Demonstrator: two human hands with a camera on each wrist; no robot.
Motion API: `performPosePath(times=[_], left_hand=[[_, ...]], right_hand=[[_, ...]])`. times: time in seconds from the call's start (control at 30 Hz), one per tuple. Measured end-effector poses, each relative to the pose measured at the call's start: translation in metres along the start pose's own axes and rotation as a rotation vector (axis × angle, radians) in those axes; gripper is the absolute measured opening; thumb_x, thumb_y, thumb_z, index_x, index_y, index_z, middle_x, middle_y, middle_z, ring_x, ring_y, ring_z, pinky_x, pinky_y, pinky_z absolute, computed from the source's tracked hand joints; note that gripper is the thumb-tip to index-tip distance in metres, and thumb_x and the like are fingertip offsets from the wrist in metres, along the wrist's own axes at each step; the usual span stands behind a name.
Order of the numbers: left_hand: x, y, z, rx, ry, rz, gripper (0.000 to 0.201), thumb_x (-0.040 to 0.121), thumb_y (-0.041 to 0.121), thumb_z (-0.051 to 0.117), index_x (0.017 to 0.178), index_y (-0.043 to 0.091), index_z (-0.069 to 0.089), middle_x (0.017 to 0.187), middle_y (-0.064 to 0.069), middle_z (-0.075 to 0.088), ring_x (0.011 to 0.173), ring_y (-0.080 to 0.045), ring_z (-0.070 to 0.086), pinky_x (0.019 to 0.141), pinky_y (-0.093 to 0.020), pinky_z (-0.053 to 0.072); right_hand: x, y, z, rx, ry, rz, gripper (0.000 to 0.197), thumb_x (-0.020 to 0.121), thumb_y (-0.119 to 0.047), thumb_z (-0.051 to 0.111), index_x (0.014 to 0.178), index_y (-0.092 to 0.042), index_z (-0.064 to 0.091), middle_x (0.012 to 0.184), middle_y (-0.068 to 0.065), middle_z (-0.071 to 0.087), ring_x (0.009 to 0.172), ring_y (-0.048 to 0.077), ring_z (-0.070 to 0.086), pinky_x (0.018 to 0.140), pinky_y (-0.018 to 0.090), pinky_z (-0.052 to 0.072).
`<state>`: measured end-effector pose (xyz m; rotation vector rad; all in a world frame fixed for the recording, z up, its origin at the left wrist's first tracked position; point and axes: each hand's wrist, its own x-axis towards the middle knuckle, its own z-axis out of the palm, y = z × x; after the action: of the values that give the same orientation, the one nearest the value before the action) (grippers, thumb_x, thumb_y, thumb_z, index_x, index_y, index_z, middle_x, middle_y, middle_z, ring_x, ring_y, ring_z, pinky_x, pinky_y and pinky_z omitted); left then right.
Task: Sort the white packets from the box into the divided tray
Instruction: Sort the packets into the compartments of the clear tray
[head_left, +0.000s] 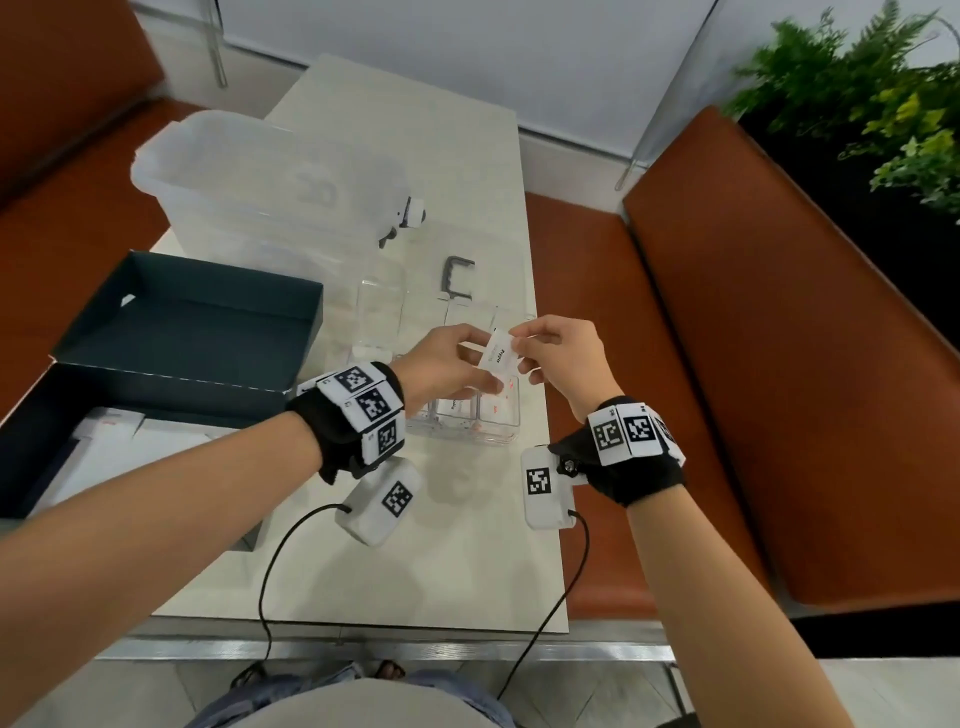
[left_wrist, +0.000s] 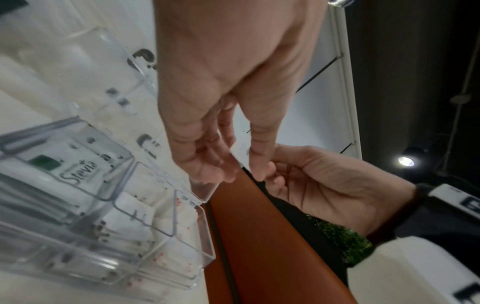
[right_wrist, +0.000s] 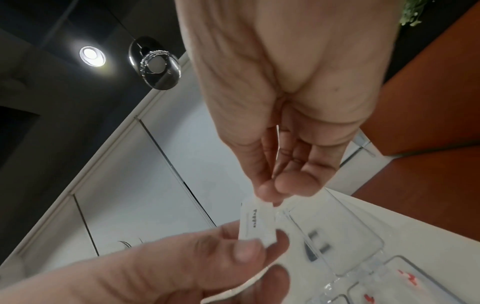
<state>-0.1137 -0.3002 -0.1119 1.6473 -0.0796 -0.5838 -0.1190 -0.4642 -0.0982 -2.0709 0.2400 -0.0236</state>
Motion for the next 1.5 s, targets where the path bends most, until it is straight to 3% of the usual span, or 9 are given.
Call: performPosePath(times=[0.27, 0.43, 0.5, 0.73, 0.9, 1.1, 1.2, 1.37, 1.5], left_hand=[[-0.012, -0.017, -0.037, -0.07, 0.18, -0.088, 0.023, 0.093, 0.011, 0.062, 0.116, 0.013, 0.062, 0.103, -0.008, 0.066, 0.082, -0.014, 0.064, 0.065, -0.022, 0.052], [-0.021, -0.017, -0.051, -0.115, 0.197, -0.078, 0.025, 0.093, 0.009, 0.062, 0.117, 0.009, 0.062, 0.1, -0.008, 0.065, 0.079, -0.015, 0.065, 0.072, -0.027, 0.053], [-0.023, -0.018, -0.054, -0.122, 0.201, -0.079, 0.024, 0.093, 0.009, 0.062, 0.117, 0.009, 0.062, 0.101, -0.008, 0.066, 0.081, -0.017, 0.065, 0.076, -0.029, 0.053], [-0.028, -0.022, -0.059, -0.11, 0.202, -0.092, 0.024, 0.093, 0.01, 0.061, 0.117, 0.009, 0.062, 0.104, -0.007, 0.066, 0.083, -0.017, 0.064, 0.09, -0.036, 0.053], [-0.032, -0.02, -0.062, -0.107, 0.19, -0.081, 0.023, 0.093, 0.009, 0.061, 0.116, 0.009, 0.063, 0.1, -0.006, 0.066, 0.08, -0.016, 0.065, 0.078, -0.029, 0.053], [-0.042, -0.019, -0.078, -0.101, 0.171, -0.069, 0.019, 0.093, 0.01, 0.061, 0.111, 0.012, 0.064, 0.101, -0.005, 0.067, 0.075, -0.012, 0.066, 0.062, -0.019, 0.053], [-0.05, -0.017, -0.092, -0.095, 0.184, -0.063, 0.017, 0.093, 0.011, 0.061, 0.109, 0.014, 0.064, 0.101, -0.003, 0.067, 0.077, -0.013, 0.066, 0.064, -0.02, 0.055], [-0.068, -0.006, -0.128, -0.007, 0.214, 0.021, 0.013, 0.094, 0.014, 0.062, 0.106, 0.018, 0.065, 0.102, -0.002, 0.067, 0.082, -0.012, 0.067, 0.074, -0.026, 0.057], [-0.09, -0.004, -0.172, 0.12, 0.277, 0.097, 0.013, 0.094, 0.019, 0.062, 0.106, 0.02, 0.066, 0.101, 0.001, 0.069, 0.087, -0.01, 0.068, 0.073, -0.021, 0.056]], right_hand=[[0.02, 0.015, 0.043, -0.259, -0.147, 0.03, 0.008, 0.085, -0.004, 0.064, 0.088, -0.008, 0.069, 0.08, 0.01, 0.068, 0.05, 0.01, 0.054, 0.043, 0.012, 0.042], [0.021, 0.023, 0.067, -0.515, -0.187, -0.049, 0.009, 0.087, -0.008, 0.062, 0.091, -0.01, 0.07, 0.098, 0.012, 0.068, 0.083, 0.024, 0.063, 0.079, 0.032, 0.053], [0.018, 0.025, 0.072, -0.591, -0.193, -0.059, 0.013, 0.089, -0.008, 0.058, 0.095, -0.011, 0.069, 0.102, 0.012, 0.067, 0.09, 0.028, 0.064, 0.084, 0.038, 0.054], [0.007, 0.03, 0.082, -0.822, -0.175, -0.139, 0.02, 0.089, -0.002, 0.05, 0.099, -0.012, 0.064, 0.107, 0.009, 0.06, 0.093, 0.029, 0.06, 0.078, 0.036, 0.05], [0.005, 0.032, 0.086, -0.928, -0.206, -0.158, 0.018, 0.09, -0.003, 0.054, 0.102, -0.011, 0.064, 0.111, 0.01, 0.053, 0.097, 0.031, 0.058, 0.08, 0.036, 0.045], [0.002, 0.012, 0.082, -0.879, -0.132, -0.164, 0.02, 0.093, -0.007, 0.048, 0.103, -0.009, 0.065, 0.109, 0.012, 0.057, 0.091, 0.03, 0.06, 0.081, 0.041, 0.052], [-0.001, -0.015, 0.082, -0.741, -0.064, -0.23, 0.018, 0.093, -0.012, 0.052, 0.103, -0.011, 0.066, 0.109, 0.01, 0.057, 0.089, 0.027, 0.061, 0.08, 0.037, 0.052], [-0.008, -0.071, 0.108, -0.591, -0.042, -0.418, 0.026, 0.089, -0.016, 0.058, 0.115, -0.014, 0.062, 0.113, 0.009, 0.053, 0.093, 0.019, 0.053, 0.076, 0.021, 0.034], [-0.019, -0.104, 0.152, -0.51, -0.153, -0.523, 0.027, 0.087, -0.016, 0.061, 0.114, -0.016, 0.063, 0.107, 0.007, 0.056, 0.092, 0.012, 0.047, 0.07, 0.012, 0.024]])
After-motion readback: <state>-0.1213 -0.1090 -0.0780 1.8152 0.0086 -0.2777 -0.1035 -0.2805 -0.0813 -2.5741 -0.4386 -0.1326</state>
